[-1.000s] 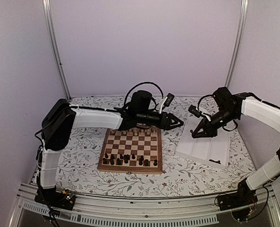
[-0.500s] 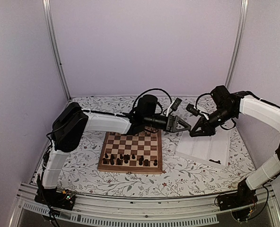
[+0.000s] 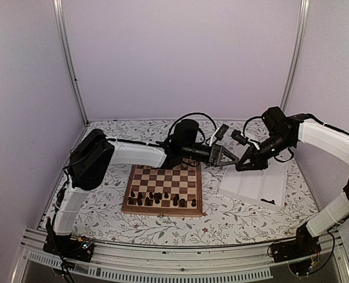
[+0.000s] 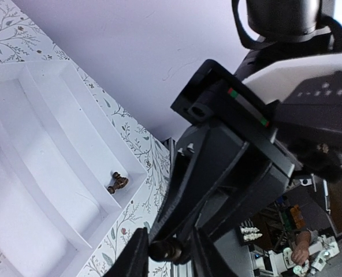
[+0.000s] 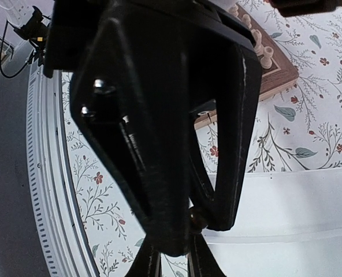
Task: Set up the chess pieces on the board
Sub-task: Place the chess piece on the chessboard.
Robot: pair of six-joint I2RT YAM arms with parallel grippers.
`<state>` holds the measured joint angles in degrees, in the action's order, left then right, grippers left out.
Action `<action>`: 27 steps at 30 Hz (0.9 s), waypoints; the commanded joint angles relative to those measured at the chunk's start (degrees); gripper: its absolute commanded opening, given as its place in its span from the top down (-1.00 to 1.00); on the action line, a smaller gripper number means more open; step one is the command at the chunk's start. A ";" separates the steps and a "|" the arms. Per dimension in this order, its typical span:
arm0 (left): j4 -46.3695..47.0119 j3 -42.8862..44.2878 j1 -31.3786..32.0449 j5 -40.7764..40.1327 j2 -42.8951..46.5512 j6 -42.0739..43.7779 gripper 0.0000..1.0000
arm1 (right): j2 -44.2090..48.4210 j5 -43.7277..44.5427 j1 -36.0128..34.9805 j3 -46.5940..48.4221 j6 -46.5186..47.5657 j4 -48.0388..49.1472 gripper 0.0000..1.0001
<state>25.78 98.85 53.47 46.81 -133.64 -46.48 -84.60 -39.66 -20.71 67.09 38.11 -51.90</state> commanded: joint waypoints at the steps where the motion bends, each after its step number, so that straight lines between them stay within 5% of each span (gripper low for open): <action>1: 1.55 2.03 1.02 2.69 -1.30 -0.82 0.55 | -0.08 -0.61 -0.50 0.50 -0.82 1.49 0.78; 8: 1.58 0.93 0.68 3.00 -0.21 -0.64 0.84 | 0.04 -0.47 -0.56 0.53 -1.37 1.62 0.69; 12: -1.53 -2.83 -0.83 0.70 4.67 3.51 0.90 | 1.64 -1.10 -0.52 -0.25 -0.16 -0.18 0.33; 17: -16.01 -6.72 -3.02 -7.47 14.11 17.98 0.90 | 4.66 1.78 -0.34 -4.32 -0.30 0.60 0.03; 27: -35.86 -19.55 -2.74 -33.57 30.57 45.99 0.89 | 10.01 8.62 4.13 -11.10 -4.33 10.10 -0.02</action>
<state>-0.03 85.21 50.83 26.00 -106.65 -14.57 -77.23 -34.61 -18.22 58.54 35.86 -47.29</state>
